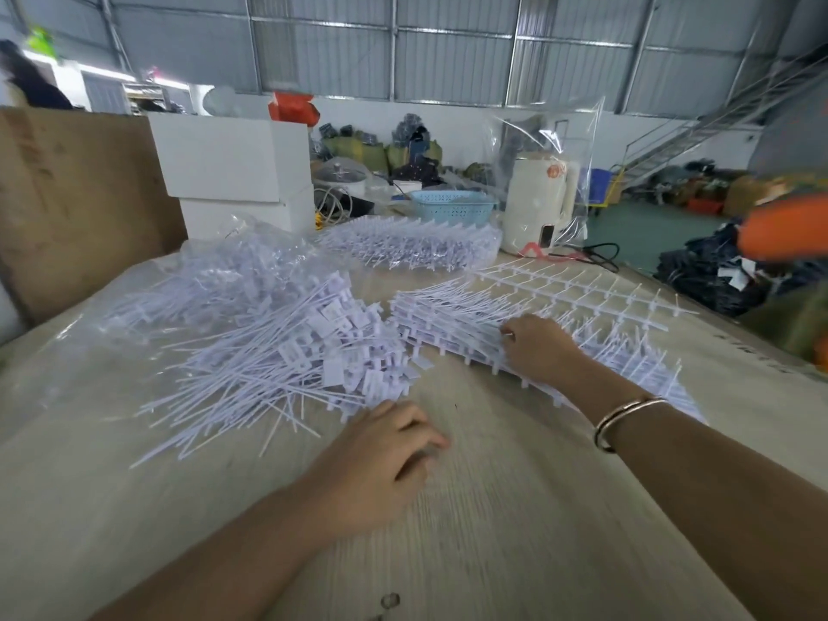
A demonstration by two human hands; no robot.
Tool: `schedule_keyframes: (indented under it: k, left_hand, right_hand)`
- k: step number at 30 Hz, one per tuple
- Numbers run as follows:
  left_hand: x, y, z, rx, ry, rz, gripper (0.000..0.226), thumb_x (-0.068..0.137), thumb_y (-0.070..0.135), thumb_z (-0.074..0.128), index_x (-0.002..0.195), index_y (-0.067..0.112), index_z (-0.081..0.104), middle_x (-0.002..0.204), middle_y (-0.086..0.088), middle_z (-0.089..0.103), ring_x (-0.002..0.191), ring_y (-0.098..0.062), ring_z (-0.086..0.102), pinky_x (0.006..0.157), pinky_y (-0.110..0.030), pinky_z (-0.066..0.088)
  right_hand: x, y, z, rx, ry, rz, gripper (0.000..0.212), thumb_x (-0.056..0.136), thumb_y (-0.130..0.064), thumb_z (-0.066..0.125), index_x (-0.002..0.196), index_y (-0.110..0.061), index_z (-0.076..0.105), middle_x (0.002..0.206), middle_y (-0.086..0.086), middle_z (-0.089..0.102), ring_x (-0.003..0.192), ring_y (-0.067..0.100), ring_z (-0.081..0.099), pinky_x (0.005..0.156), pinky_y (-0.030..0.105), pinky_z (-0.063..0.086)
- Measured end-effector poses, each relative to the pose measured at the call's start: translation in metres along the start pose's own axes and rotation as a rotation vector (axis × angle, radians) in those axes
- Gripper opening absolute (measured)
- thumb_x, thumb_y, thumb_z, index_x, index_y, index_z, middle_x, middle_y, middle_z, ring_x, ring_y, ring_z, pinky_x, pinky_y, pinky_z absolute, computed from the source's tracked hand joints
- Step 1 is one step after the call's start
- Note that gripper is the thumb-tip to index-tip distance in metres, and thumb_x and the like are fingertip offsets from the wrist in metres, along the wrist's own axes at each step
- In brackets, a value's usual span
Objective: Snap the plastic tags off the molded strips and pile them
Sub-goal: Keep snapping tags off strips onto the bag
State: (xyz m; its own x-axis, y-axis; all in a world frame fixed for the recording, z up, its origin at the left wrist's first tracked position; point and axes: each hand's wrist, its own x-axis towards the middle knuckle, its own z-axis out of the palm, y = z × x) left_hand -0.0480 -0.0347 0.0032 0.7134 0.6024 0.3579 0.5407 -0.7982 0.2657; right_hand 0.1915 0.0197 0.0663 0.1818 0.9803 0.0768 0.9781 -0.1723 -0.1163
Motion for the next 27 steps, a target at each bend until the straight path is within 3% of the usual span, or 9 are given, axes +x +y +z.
schedule_keyframes:
  k: [3, 8, 12, 16, 19, 21, 23, 25, 27]
  left_hand:
    - [-0.001, 0.001, 0.000, -0.004, -0.021, 0.001, 0.028, 0.097, 0.035, 0.043, 0.122, 0.035, 0.055, 0.111, 0.021, 0.045, 0.104, 0.002, 0.036, 0.095, -0.025, 0.031]
    - [0.000, -0.001, 0.000, -0.014, -0.029, -0.004, 0.029, 0.096, 0.036, 0.045, 0.122, 0.035, 0.056, 0.113, 0.023, 0.045, 0.109, 0.003, 0.031, 0.097, -0.024, 0.031]
    - [0.005, 0.000, -0.004, -0.066, -0.011, -0.023, 0.026, 0.095, 0.033, 0.049, 0.120, 0.033, 0.058, 0.112, 0.022, 0.047, 0.114, 0.001, 0.030, 0.100, -0.023, 0.029]
    - [0.013, 0.011, -0.012, -0.324, 0.030, -0.077, 0.021, 0.095, 0.035, 0.049, 0.112, 0.045, 0.056, 0.109, 0.029, 0.051, 0.113, 0.005, 0.040, 0.099, -0.022, 0.034]
    - [0.015, 0.023, -0.020, -0.637, -0.028, -0.150, 0.032, 0.087, 0.062, 0.038, 0.111, 0.050, 0.055, 0.114, 0.026, 0.059, 0.112, 0.008, 0.051, 0.096, -0.022, 0.041]
    - [0.015, 0.028, -0.027, -0.853, -0.067, -0.189, 0.043, 0.082, 0.067, 0.037, 0.113, 0.043, 0.057, 0.108, 0.018, 0.066, 0.104, 0.000, 0.061, 0.090, -0.023, 0.048]
    - [0.013, 0.029, -0.037, -0.958, -0.075, -0.236, 0.041, 0.083, 0.060, 0.046, 0.107, 0.031, 0.063, 0.099, 0.006, 0.071, 0.094, -0.011, 0.067, 0.082, -0.027, 0.054]
    - [0.009, 0.024, -0.050, -0.993, -0.057, -0.270, 0.022, 0.085, 0.040, 0.057, 0.099, 0.025, 0.066, 0.090, -0.002, 0.074, 0.085, -0.016, 0.070, 0.074, -0.027, 0.055]
    - [0.005, 0.017, -0.066, -1.026, -0.053, -0.288, 0.013, 0.088, 0.024, 0.061, 0.100, 0.019, 0.064, 0.087, -0.006, 0.073, 0.079, -0.019, 0.070, 0.069, -0.027, 0.054]
  right_hand:
    - [0.000, 0.001, 0.002, -0.035, 0.118, -0.035, 0.034, 0.094, -0.012, 0.040, 0.125, -0.014, 0.054, 0.121, 0.011, 0.053, 0.112, 0.030, 0.049, 0.096, 0.047, 0.043]
    - [0.000, 0.010, -0.022, 0.074, 0.522, -0.081, 0.034, 0.098, -0.009, 0.037, 0.128, -0.013, 0.052, 0.121, 0.016, 0.054, 0.111, 0.034, 0.051, 0.096, 0.047, 0.041]
    - [-0.013, 0.004, -0.056, 0.119, 0.641, -0.244, 0.032, 0.099, -0.015, 0.038, 0.125, -0.018, 0.056, 0.101, 0.015, 0.053, 0.087, 0.031, 0.052, 0.082, 0.041, 0.044]
    - [-0.037, -0.022, -0.078, 0.133, 0.598, -0.373, 0.031, 0.098, -0.018, 0.044, 0.121, -0.026, 0.062, 0.089, 0.004, 0.045, 0.066, 0.018, 0.046, 0.073, 0.032, 0.045]
    - [-0.052, -0.042, -0.088, 0.301, 0.459, -0.369, 0.026, 0.096, -0.018, 0.049, 0.115, -0.022, 0.067, 0.066, -0.012, 0.047, 0.045, -0.003, 0.048, 0.048, 0.005, 0.033]
    - [-0.064, -0.054, -0.088, 0.379, 0.358, -0.382, 0.025, 0.096, -0.020, 0.051, 0.116, -0.019, 0.066, 0.066, -0.015, 0.054, 0.044, -0.017, 0.045, 0.047, -0.001, 0.031]
    - [-0.074, -0.062, -0.085, 0.381, 0.259, -0.396, 0.030, 0.097, -0.027, 0.050, 0.124, -0.021, 0.061, 0.088, -0.003, 0.066, 0.060, -0.011, 0.052, 0.061, 0.000, 0.030]
    - [-0.081, -0.067, -0.078, 0.412, 0.138, -0.373, 0.039, 0.096, -0.035, 0.048, 0.133, -0.023, 0.052, 0.103, 0.000, 0.068, 0.066, -0.001, 0.050, 0.069, 0.012, 0.034]
    - [-0.083, -0.068, -0.070, 0.448, 0.071, -0.332, 0.045, 0.095, -0.040, 0.049, 0.137, -0.025, 0.047, 0.078, -0.013, 0.058, 0.058, -0.001, 0.042, 0.062, 0.013, 0.034]
